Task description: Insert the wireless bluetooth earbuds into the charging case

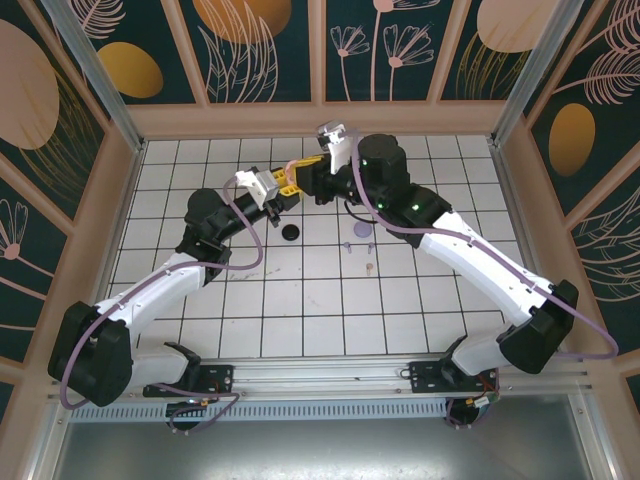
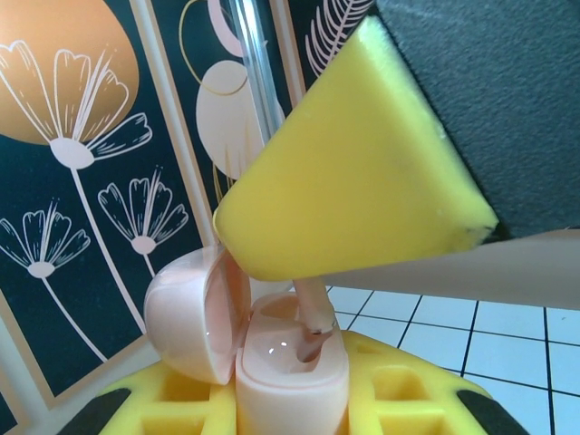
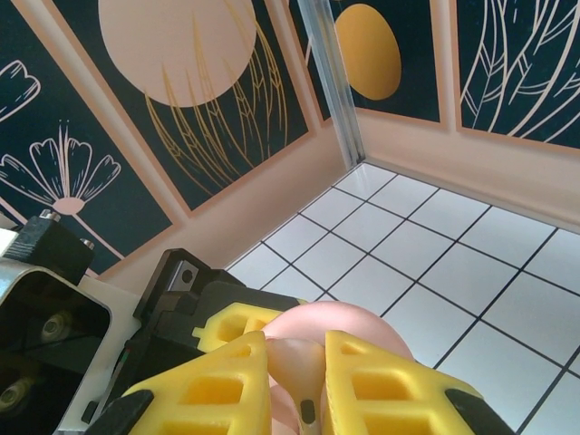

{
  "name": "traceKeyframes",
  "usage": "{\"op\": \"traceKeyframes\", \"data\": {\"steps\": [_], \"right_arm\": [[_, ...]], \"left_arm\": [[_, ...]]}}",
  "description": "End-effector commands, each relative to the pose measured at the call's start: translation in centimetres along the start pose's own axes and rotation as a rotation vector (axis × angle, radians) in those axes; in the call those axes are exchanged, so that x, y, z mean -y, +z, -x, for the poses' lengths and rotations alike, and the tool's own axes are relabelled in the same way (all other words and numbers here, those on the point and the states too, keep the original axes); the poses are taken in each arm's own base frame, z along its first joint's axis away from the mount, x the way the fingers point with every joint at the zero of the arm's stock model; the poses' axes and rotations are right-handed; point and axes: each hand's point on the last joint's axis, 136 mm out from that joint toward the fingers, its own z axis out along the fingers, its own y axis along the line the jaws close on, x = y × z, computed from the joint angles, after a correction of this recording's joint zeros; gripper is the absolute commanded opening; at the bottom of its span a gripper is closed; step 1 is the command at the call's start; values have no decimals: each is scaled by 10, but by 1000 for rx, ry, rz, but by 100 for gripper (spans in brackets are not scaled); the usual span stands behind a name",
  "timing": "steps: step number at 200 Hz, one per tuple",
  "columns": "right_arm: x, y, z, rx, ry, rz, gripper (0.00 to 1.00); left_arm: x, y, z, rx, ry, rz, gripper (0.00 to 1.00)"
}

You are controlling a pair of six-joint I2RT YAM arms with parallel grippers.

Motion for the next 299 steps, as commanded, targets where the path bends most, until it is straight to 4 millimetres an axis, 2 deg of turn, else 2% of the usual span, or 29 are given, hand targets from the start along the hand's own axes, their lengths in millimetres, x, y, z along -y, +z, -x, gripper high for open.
{"op": "traceKeyframes", "data": {"steps": [1, 68, 137, 165, 183, 199, 211, 233, 258, 279, 299], "right_arm": [[-1, 9, -11, -33, 7, 11, 17], [3, 7, -30, -83, 10, -2, 15], [-5, 5, -54, -172, -39, 46, 15], [-2, 9, -59, -199, -35, 33, 17], [0, 8, -50, -176, -25, 6, 28], [2, 4, -33, -132, -13, -27, 46], [2, -2, -17, -90, -2, -49, 54], [3, -18, 12, -18, 27, -95, 65], [13, -49, 39, 67, 112, -158, 66], [31, -74, 41, 99, 196, -234, 67], [61, -91, 16, 72, 293, -346, 68]], "left_arm": [[5, 4, 28, 75, 31, -35, 0], [4, 4, 29, 76, 35, -26, 0], [1, 5, 34, 86, 24, -16, 0], [1, 5, 35, 88, 17, -17, 0], [1, 5, 33, 83, 14, -18, 0], [2, 5, 31, 79, 9, -18, 0], [2, 5, 28, 74, 1, -20, 0], [1, 5, 24, 69, -9, -14, 0], [1, 3, 20, 71, -13, -1, 0], [1, 0, 19, 76, -18, 7, 0], [2, -3, 20, 79, -16, 15, 0]]}}
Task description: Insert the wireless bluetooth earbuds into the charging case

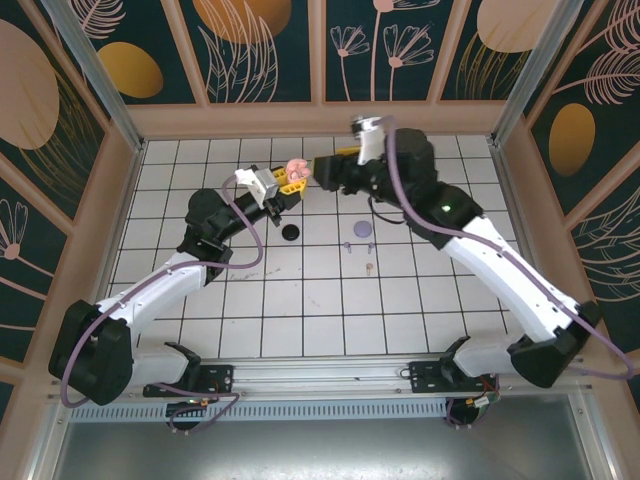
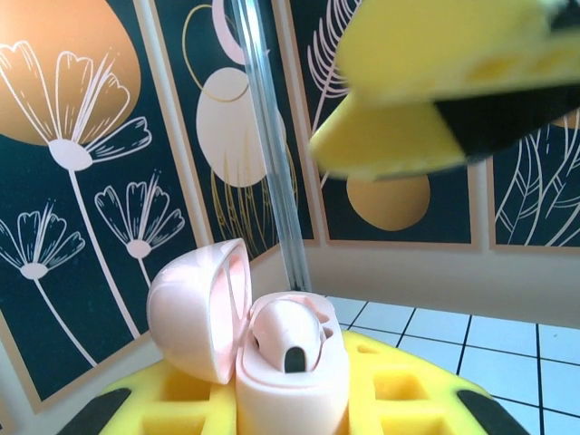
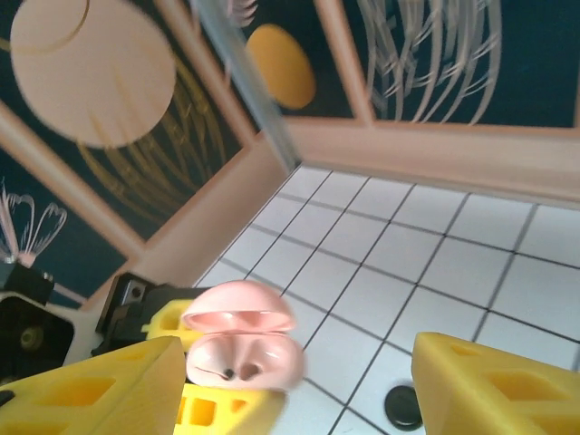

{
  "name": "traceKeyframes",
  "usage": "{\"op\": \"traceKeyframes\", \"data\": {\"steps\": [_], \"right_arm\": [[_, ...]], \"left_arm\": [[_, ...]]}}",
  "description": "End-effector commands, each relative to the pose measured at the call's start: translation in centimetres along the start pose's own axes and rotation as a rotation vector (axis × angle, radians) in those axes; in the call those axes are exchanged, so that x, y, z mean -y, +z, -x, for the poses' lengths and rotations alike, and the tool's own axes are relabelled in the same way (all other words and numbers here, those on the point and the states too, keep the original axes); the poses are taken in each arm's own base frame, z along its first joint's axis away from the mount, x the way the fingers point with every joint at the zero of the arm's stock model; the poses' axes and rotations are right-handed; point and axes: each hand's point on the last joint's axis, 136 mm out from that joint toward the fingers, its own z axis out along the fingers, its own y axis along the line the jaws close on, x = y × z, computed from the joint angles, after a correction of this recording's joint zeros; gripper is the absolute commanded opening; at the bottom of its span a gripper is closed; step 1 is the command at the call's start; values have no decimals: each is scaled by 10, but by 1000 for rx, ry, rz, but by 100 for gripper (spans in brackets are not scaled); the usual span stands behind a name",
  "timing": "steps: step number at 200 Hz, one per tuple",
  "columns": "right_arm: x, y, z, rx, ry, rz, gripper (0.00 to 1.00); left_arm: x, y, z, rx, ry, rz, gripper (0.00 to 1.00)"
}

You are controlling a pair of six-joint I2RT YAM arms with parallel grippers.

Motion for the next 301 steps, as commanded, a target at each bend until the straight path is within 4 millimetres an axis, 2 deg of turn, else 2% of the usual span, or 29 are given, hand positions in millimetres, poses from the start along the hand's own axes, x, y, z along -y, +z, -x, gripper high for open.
{"op": "traceKeyframes", "data": {"steps": [1, 20, 37, 68, 98, 130, 152, 172, 301], "right_arm": [[35, -27, -6, 15, 141, -137, 68], [76, -29, -48, -60, 245, -263, 67], [115, -29, -96, -149, 342, -413, 65], [165, -34, -186, -340, 474, -646, 62], [189, -36, -249, -486, 530, -767, 59], [201, -30, -294, -606, 535, -801, 51], [206, -27, -313, -662, 526, -812, 47], [209, -22, -320, -684, 523, -818, 46], [214, 16, -337, -749, 505, -809, 41]], "left_arm": [[3, -4, 16, 58, 17, 7, 0], [2, -7, 16, 60, 20, 19, 0], [3, -8, 18, 61, 20, 21, 0], [5, -11, 18, 63, 16, 16, 0], [6, -12, 18, 67, 12, 13, 0], [7, -14, 19, 76, 8, 14, 0], [8, -14, 18, 78, 4, 9, 0], [8, -13, 18, 83, 1, 6, 0], [7, -8, 8, 77, 1, 0, 0]]}}
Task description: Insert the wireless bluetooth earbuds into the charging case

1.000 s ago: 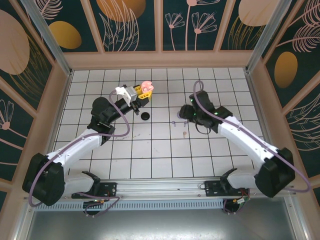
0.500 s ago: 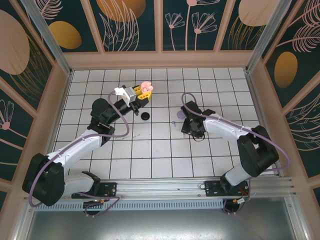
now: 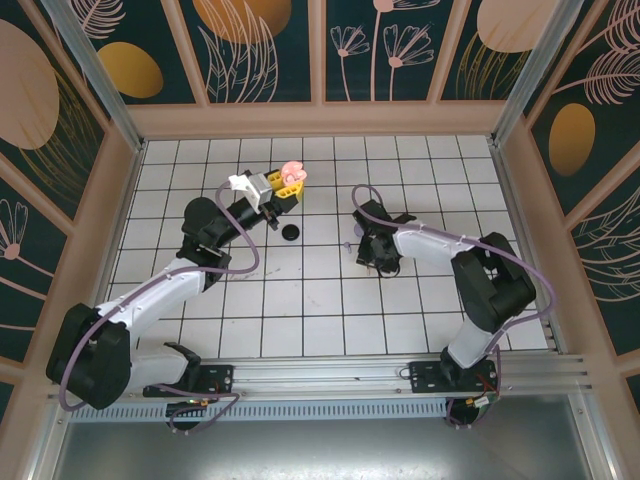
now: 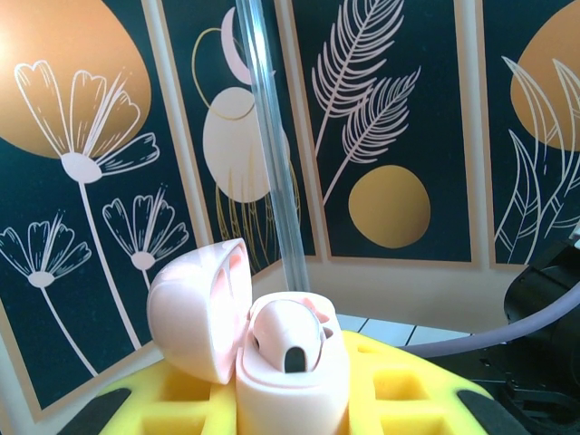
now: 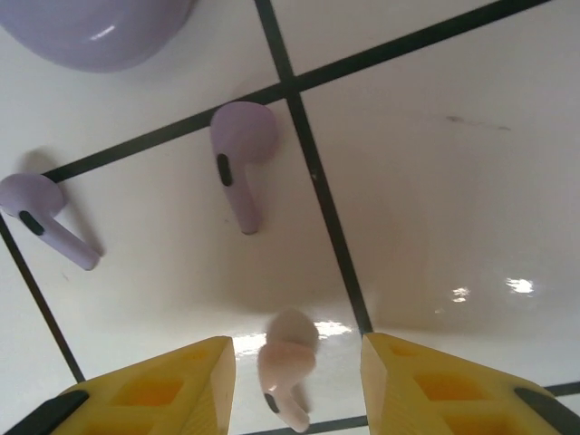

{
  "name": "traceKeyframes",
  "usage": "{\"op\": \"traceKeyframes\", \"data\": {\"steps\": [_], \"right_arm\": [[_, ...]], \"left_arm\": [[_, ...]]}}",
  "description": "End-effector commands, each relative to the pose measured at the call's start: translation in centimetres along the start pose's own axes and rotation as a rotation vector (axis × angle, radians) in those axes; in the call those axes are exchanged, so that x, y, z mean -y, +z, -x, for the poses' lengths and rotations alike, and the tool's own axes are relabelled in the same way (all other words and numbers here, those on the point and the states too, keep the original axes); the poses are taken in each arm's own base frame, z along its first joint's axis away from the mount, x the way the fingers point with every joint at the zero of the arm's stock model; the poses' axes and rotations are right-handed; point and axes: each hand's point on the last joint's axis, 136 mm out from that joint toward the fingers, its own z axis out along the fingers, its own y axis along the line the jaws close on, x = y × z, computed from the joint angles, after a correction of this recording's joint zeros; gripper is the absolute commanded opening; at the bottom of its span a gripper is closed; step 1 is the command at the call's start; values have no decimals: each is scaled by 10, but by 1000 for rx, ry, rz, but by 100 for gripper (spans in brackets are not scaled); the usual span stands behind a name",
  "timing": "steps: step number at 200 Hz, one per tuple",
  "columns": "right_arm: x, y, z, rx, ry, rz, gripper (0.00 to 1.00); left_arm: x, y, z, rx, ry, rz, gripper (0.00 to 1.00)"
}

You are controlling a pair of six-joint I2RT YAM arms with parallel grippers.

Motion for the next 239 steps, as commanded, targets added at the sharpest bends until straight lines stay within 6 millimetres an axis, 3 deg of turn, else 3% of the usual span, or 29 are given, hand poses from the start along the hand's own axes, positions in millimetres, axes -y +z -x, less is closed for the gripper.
{"op": "traceKeyframes", "data": {"steps": [1, 169, 239], "right_arm": [[-11, 1, 4, 1, -25, 13, 41], [-3, 23, -10, -34, -59, -54, 32], [-9, 15, -7, -12, -58, -22, 24]], "left_arm": [[3, 1, 5, 31, 12, -13, 0], [4, 0, 4, 33, 13, -13, 0], [3, 1, 4, 29, 9, -12, 0]]}}
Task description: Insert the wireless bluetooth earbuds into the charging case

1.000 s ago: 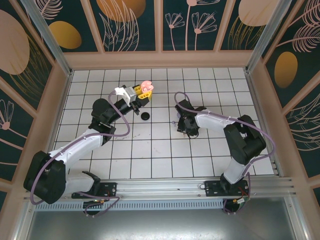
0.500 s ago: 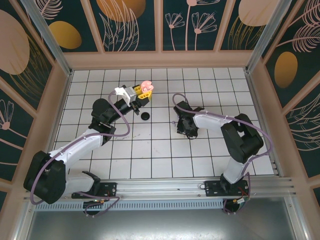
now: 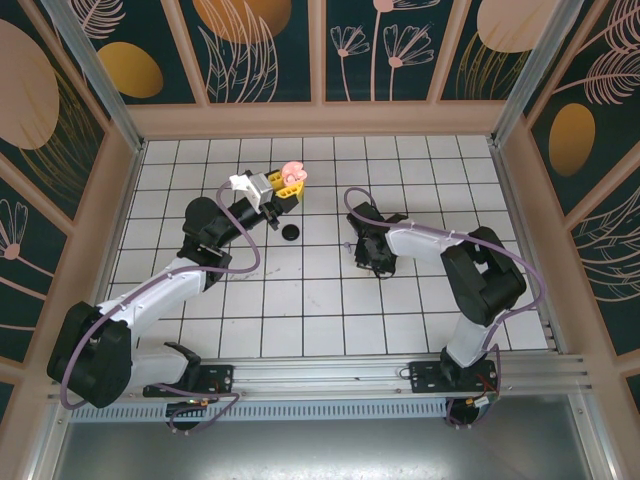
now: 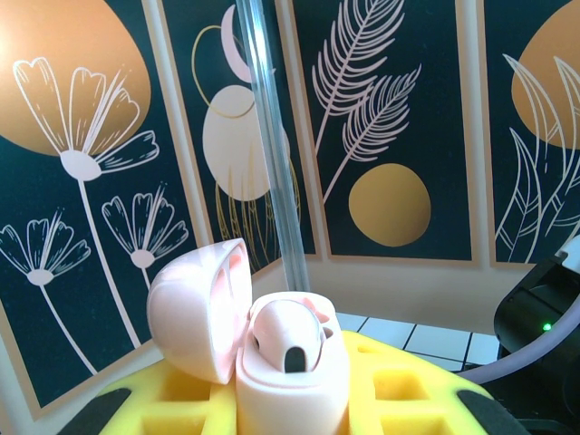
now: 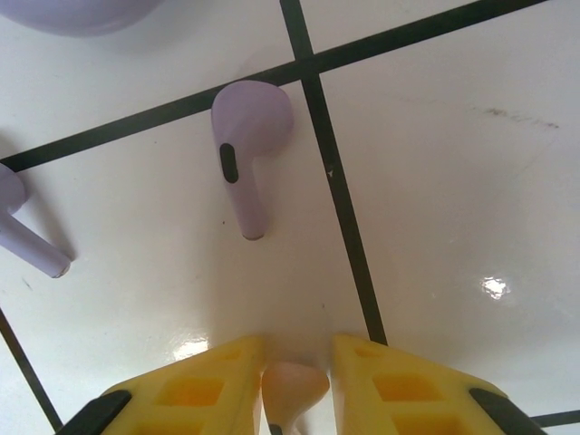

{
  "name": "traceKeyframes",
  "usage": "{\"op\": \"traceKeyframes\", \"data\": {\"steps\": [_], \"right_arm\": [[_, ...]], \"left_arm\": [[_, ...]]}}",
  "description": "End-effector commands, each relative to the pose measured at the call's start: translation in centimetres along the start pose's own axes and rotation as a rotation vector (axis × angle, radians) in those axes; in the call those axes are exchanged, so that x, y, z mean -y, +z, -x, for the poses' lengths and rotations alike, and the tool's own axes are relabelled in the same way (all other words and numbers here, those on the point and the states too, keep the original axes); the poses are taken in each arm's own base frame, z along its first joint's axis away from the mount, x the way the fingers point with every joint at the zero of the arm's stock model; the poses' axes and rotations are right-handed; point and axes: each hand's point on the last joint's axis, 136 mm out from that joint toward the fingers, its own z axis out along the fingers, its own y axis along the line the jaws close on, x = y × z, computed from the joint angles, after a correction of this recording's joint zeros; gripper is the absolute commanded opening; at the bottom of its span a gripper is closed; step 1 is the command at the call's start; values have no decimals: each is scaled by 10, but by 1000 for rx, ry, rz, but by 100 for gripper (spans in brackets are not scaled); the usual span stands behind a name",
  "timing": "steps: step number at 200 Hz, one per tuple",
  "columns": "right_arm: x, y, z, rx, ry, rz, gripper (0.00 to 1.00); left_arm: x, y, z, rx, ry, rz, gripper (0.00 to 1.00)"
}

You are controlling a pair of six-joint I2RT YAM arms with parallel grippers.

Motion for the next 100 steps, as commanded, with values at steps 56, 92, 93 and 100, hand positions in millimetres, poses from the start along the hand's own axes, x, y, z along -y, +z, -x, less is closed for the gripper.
{"op": "traceKeyframes", "data": {"steps": [56, 92, 93, 100], "right_arm": [[-20, -21, 12, 66, -6, 76, 20], [-33, -56, 30, 149, 2, 148, 19], [-34, -57, 30, 151, 1, 150, 19], [-37, -67, 35, 172, 1, 168, 19]], "left_arm": [[4, -1, 9, 31, 14, -10, 0], [4, -1, 14, 31, 30, -12, 0], [4, 0, 14, 30, 30, -13, 0], [4, 0, 15, 28, 34, -16, 0]]}}
